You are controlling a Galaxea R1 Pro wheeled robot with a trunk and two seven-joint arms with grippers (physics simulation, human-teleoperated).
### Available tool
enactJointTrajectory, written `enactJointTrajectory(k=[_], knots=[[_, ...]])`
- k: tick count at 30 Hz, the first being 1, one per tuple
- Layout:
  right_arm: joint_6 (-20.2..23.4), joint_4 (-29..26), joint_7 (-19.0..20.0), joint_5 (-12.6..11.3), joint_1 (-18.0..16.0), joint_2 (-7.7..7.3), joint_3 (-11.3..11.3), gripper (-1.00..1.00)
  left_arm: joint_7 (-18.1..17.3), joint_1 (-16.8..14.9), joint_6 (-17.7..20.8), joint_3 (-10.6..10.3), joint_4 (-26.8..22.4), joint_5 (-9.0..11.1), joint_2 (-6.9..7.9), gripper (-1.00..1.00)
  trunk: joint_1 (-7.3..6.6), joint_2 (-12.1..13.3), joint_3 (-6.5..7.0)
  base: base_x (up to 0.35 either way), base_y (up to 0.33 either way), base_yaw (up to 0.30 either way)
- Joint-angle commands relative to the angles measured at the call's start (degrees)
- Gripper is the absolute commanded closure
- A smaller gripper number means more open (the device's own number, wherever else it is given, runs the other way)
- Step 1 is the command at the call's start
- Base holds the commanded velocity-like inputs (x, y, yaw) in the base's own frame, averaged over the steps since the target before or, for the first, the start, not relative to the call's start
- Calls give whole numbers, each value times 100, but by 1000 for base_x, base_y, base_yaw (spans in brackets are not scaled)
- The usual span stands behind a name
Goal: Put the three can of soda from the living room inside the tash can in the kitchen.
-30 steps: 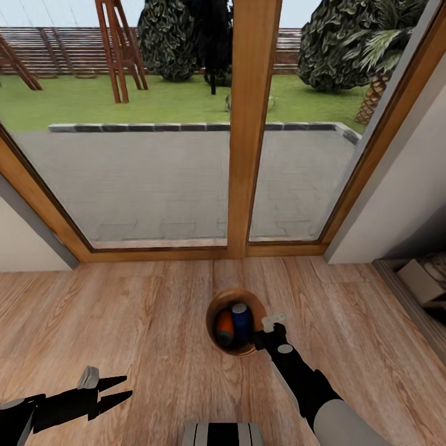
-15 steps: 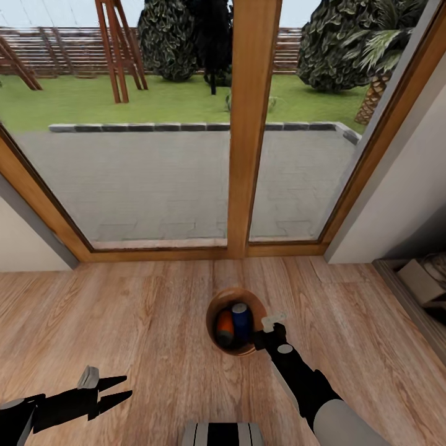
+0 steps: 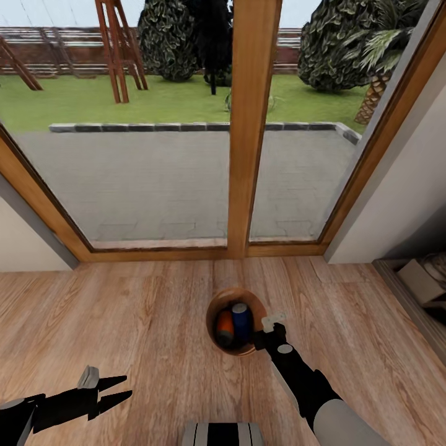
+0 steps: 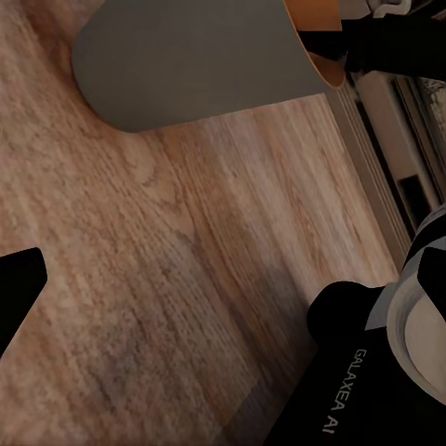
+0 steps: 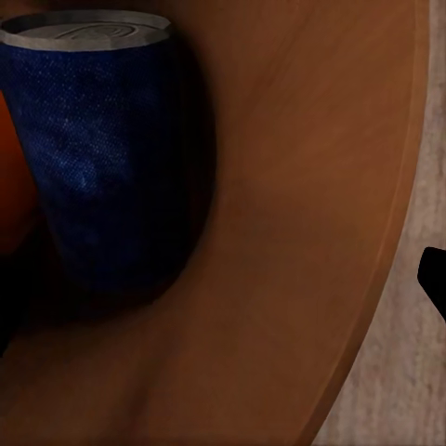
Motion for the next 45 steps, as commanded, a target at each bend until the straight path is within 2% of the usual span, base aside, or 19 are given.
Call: enactJointTrajectory(k=[1, 45], knots=[[0, 191, -2, -8, 5, -1, 0, -100, 0, -1, 0, 0, 0, 0, 0, -100, 1, 1, -1, 0, 0, 0], [-4, 191, 0, -7, 7, -6, -1, -100, 0, -1, 0, 0, 0, 0, 0, -100, 1, 1, -1, 0, 0, 0]])
